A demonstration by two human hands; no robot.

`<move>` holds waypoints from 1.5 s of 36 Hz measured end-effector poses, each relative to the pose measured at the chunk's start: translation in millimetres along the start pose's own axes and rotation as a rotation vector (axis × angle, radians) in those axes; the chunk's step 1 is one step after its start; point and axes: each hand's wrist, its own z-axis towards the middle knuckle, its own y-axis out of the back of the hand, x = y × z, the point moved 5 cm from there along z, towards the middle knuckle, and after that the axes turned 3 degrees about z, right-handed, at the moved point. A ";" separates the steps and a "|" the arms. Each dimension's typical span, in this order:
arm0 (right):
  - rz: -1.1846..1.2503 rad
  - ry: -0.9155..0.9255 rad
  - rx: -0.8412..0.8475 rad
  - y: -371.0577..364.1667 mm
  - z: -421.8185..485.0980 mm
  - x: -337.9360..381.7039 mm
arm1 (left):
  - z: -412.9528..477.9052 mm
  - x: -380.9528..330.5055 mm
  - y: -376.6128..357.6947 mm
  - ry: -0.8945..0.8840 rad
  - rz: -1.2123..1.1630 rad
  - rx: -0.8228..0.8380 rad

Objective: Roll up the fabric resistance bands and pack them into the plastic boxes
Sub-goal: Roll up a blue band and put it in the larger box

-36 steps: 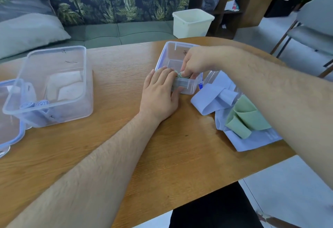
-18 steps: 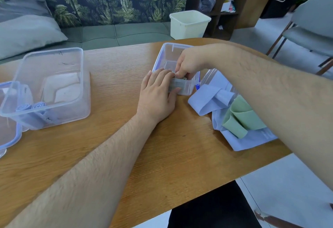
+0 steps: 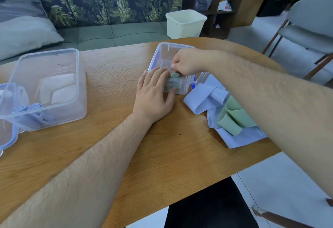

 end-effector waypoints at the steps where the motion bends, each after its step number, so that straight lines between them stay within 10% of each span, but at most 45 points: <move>1: -0.021 0.030 -0.049 1.2 -1.7 -2.3 | 0.1 0.0 0.2 0.003 -0.004 0.002; 14: 0.368 0.055 -0.442 -1.8 -86.6 -52.5 | 9.6 -70.5 12.2 -0.133 -0.068 -0.150; 23: 0.105 -0.324 -0.333 -37.8 -113.7 -123.0 | 2.9 -122.8 -16.9 -0.185 -0.097 0.129; 36: 0.280 -0.182 -0.443 -51.9 -131.5 -118.8 | 3.9 -117.4 -35.3 -0.041 -0.015 0.414; 54: 0.630 0.141 -0.591 -22.6 -162.9 -75.1 | 2.6 -106.1 37.4 0.034 -0.179 -0.012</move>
